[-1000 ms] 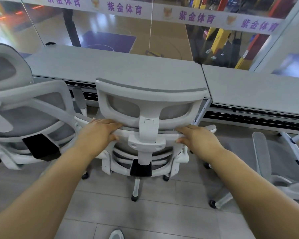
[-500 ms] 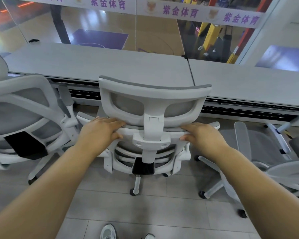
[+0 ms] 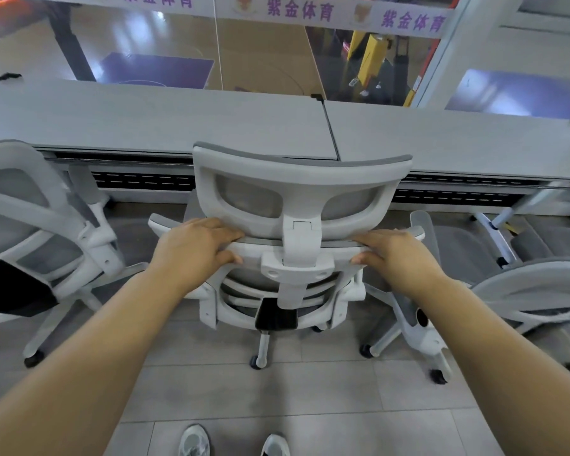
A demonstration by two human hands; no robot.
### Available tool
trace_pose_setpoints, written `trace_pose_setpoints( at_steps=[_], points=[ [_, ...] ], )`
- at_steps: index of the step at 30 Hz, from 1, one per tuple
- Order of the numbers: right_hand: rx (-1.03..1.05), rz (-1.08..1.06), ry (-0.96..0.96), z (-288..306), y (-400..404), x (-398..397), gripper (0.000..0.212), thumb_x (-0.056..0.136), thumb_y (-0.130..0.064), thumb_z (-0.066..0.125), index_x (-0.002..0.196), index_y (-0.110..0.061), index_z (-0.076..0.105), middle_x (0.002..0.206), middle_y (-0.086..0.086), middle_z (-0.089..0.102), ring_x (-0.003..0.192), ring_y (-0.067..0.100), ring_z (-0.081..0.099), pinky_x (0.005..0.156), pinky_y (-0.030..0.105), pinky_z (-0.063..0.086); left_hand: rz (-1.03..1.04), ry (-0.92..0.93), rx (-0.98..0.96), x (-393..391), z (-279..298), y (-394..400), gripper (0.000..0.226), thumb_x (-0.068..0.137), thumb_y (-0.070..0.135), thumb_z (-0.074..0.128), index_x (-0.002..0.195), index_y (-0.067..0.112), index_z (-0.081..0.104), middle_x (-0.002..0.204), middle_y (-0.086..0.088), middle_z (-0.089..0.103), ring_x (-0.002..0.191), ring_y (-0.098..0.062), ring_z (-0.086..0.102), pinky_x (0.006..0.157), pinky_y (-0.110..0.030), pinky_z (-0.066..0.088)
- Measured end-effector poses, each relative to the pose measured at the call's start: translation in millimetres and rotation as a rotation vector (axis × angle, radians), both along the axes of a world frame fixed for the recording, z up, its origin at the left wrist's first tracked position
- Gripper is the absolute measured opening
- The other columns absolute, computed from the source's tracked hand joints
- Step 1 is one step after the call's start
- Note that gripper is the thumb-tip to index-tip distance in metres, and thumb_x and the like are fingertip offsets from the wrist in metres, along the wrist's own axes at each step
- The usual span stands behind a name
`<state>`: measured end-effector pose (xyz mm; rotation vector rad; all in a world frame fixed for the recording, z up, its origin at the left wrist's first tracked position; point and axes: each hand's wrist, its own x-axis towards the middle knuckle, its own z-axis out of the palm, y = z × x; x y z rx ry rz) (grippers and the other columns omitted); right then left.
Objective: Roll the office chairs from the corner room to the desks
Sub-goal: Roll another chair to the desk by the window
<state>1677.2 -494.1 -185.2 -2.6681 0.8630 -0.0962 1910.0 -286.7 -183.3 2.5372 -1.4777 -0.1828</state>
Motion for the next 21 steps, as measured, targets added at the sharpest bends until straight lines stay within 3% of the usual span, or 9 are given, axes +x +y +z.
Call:
trace_pose_setpoints(
  at_steps=[13,21],
  points=[
    [-0.012,-0.028,-0.027,6,17,-46,0.034,0.087,-0.029,0.064,0.119,-0.018,0.064,0.113,0.004,0.066,0.109,0.025,0.052,0.09,0.03,0.035,-0.038,-0.003,-0.064,-37,-3,13,0.038,0.08,0.05,0.062,0.117,0.043,0.06,0.114,0.013,0.061,0.112,-0.014,0.051,0.082,-0.031,0.045],
    [-0.005,-0.02,-0.02,11,27,-68,0.036,0.087,-0.028,0.064,0.121,-0.017,0.063,0.119,0.002,0.065,0.111,0.024,0.052,0.089,0.027,0.035,-0.07,-0.006,-0.007,-57,2,18,0.039,0.079,0.053,0.062,0.117,0.045,0.058,0.113,0.015,0.059,0.112,-0.012,0.05,0.076,-0.027,0.04]
  ],
)
